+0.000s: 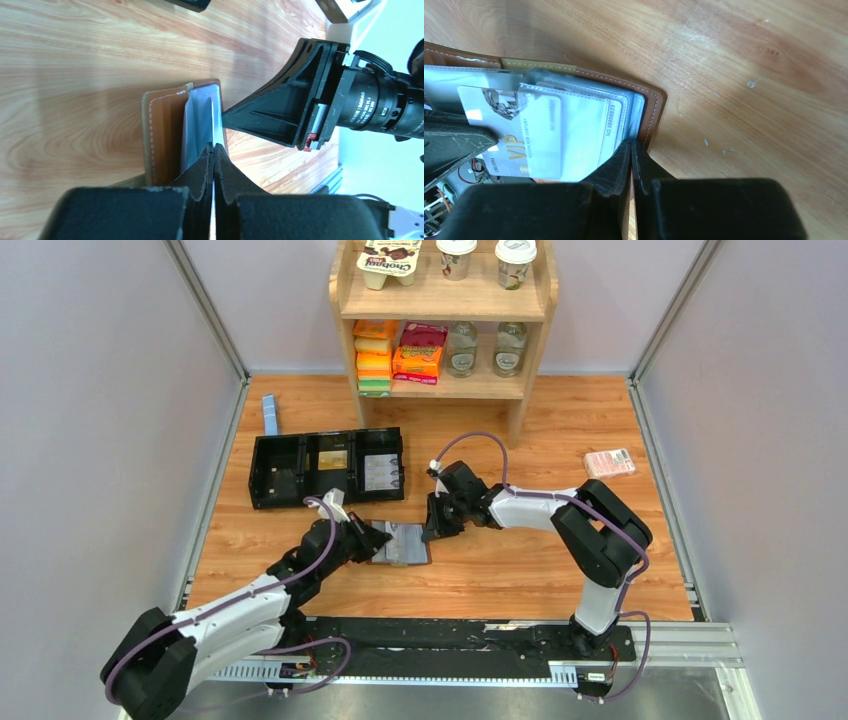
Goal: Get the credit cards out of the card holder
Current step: Remove the credit card from the card holder, then place the credit card in the storage box.
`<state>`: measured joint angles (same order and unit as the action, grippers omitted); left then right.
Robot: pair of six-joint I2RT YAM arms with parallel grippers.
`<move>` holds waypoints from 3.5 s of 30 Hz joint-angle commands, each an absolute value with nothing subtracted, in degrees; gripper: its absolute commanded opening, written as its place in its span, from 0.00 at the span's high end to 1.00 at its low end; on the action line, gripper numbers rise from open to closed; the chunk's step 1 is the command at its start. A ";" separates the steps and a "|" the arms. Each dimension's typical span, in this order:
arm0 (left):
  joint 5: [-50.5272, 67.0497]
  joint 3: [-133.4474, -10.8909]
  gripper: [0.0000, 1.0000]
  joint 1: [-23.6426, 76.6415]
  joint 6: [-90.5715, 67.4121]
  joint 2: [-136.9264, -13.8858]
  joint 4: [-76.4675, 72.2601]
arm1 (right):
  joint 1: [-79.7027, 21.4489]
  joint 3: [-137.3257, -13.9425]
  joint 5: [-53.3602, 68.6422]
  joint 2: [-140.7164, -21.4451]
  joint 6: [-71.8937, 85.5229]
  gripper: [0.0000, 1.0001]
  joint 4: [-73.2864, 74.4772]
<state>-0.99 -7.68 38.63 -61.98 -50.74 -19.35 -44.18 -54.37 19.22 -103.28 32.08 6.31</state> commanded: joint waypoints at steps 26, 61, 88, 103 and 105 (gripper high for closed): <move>-12.93 -19.86 1.00 38.41 -48.96 -39.12 17.32 | -44.21 -55.10 13.45 -99.59 26.28 0.80 14.76; 32.60 -45.17 1.00 38.23 -13.98 -41.12 14.67 | -44.21 -67.59 49.92 -75.67 -0.79 0.43 19.69; -42.35 -41.31 0.19 38.23 -6.85 -25.40 24.78 | -44.12 -92.44 13.99 -105.71 31.97 1.00 26.18; -45.09 -37.88 0.18 38.14 -5.80 -22.59 23.03 | -44.56 -110.47 6.32 -127.34 43.07 0.99 29.35; -45.09 -37.88 0.18 38.15 -5.80 -22.50 23.12 | -44.65 -112.32 7.12 -129.10 43.15 0.98 29.70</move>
